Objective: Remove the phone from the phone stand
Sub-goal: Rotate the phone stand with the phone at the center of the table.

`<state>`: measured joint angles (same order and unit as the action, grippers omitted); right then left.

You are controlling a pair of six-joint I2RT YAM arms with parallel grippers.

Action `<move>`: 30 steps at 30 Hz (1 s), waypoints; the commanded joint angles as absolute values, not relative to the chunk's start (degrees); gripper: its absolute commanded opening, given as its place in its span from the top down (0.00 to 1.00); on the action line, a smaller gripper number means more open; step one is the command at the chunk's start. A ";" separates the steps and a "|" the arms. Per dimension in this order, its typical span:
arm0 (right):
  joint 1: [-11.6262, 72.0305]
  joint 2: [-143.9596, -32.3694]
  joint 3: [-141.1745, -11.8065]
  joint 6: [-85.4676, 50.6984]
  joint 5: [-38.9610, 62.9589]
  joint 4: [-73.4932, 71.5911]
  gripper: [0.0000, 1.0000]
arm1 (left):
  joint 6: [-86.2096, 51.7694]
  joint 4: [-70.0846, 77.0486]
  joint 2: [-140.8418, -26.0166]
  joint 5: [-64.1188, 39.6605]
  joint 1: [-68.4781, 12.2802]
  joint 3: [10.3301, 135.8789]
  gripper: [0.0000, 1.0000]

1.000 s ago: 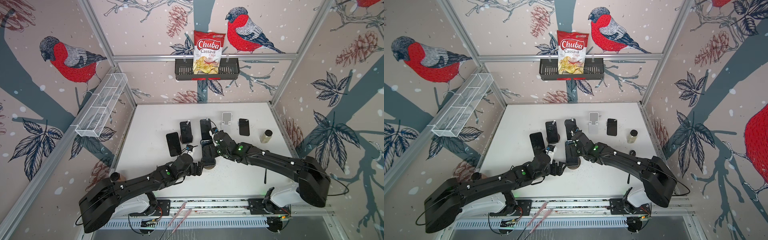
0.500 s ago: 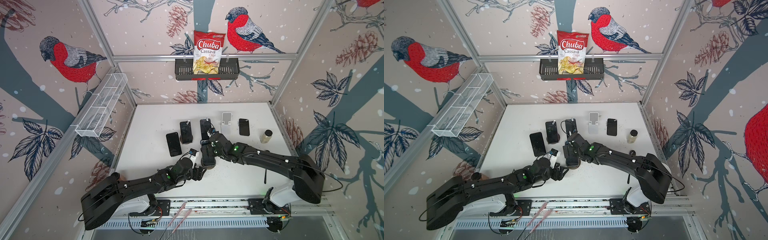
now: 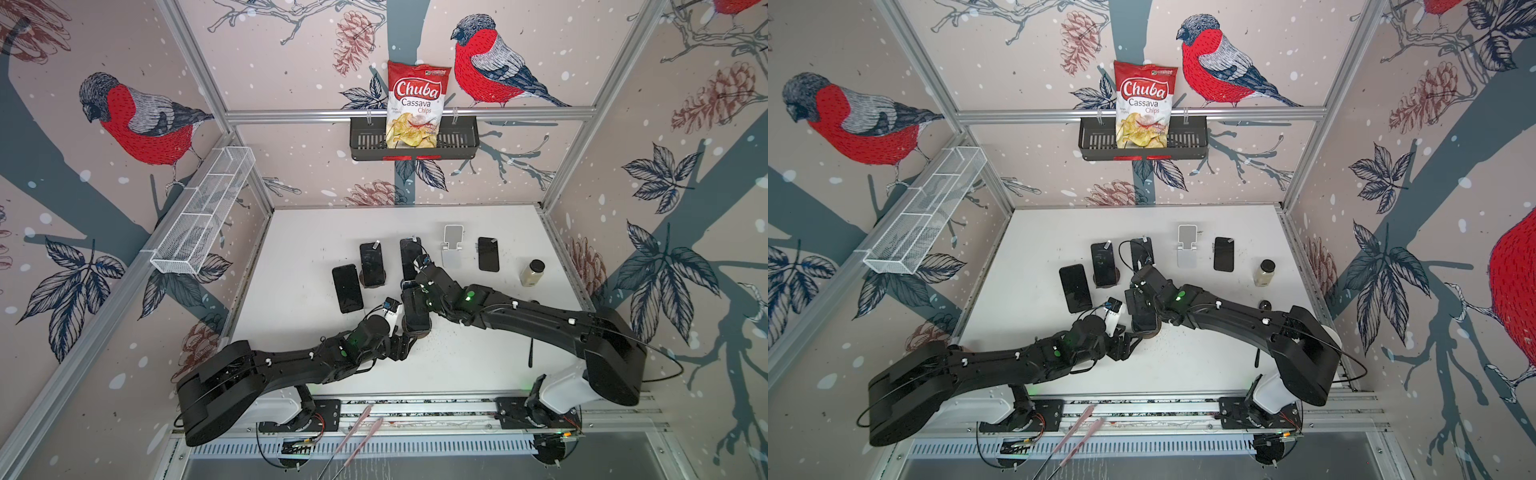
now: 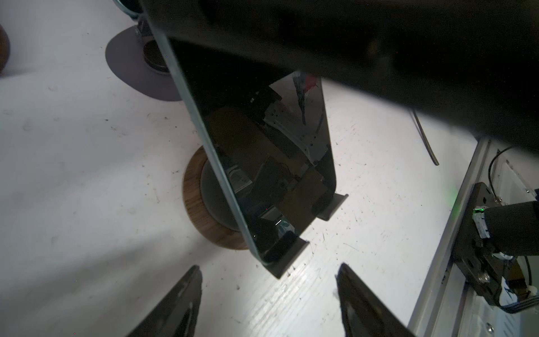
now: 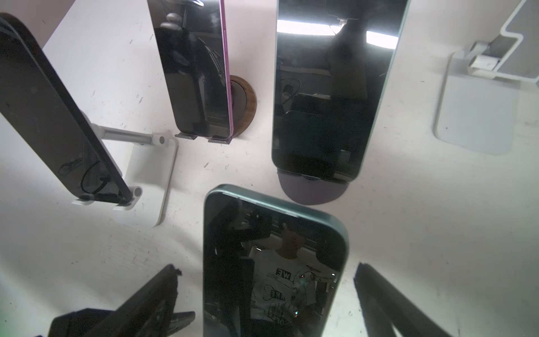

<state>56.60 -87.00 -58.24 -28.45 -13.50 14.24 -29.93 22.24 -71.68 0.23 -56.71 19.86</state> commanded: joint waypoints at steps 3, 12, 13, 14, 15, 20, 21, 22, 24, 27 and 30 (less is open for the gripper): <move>57.03 -87.67 -58.51 -30.01 -14.94 14.82 0.09 | -29.58 27.43 -72.20 -0.06 -56.87 18.96 0.28; 57.83 -88.68 -58.89 -31.55 -16.19 15.56 0.14 | -29.59 32.35 -71.10 -0.67 -56.83 16.40 0.29; 57.87 -88.68 -58.89 -31.75 -16.26 15.56 0.15 | -29.62 32.72 -70.95 -0.64 -56.86 16.25 0.30; 57.87 -88.68 -58.96 -31.77 -16.34 15.63 0.16 | -29.60 33.14 -70.89 -0.53 -56.86 16.13 0.30; 57.98 -88.68 -59.02 -31.82 -16.41 15.72 0.17 | -29.57 33.29 -70.85 -0.62 -56.85 16.09 0.31; 57.92 -88.77 -59.15 -31.90 -16.61 16.06 0.21 | -29.31 34.95 -72.09 -1.83 -56.85 16.49 0.34; 57.97 -88.75 -59.15 -31.90 -16.61 16.08 0.21 | -29.22 35.35 -72.51 -2.33 -56.87 16.59 0.35; 57.93 -88.77 -59.15 -31.90 -16.62 16.08 0.21 | -29.18 35.71 -73.04 -2.90 -56.81 16.82 0.35; 57.96 -88.84 -59.23 -31.90 -16.61 16.17 0.21 | -29.11 36.19 -74.12 -3.80 -56.83 17.35 0.37; 58.09 -89.12 -59.28 -32.05 -16.63 16.42 0.23 | -28.92 36.29 -75.76 -4.80 -56.82 18.23 0.45; 58.10 -89.30 -59.41 -32.15 -16.69 16.61 0.26 | -28.84 36.54 -76.90 -5.16 -56.84 18.70 0.51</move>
<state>57.82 -89.03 -58.94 -31.48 -16.03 16.34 -29.76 32.73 -76.27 -3.27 -56.75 18.02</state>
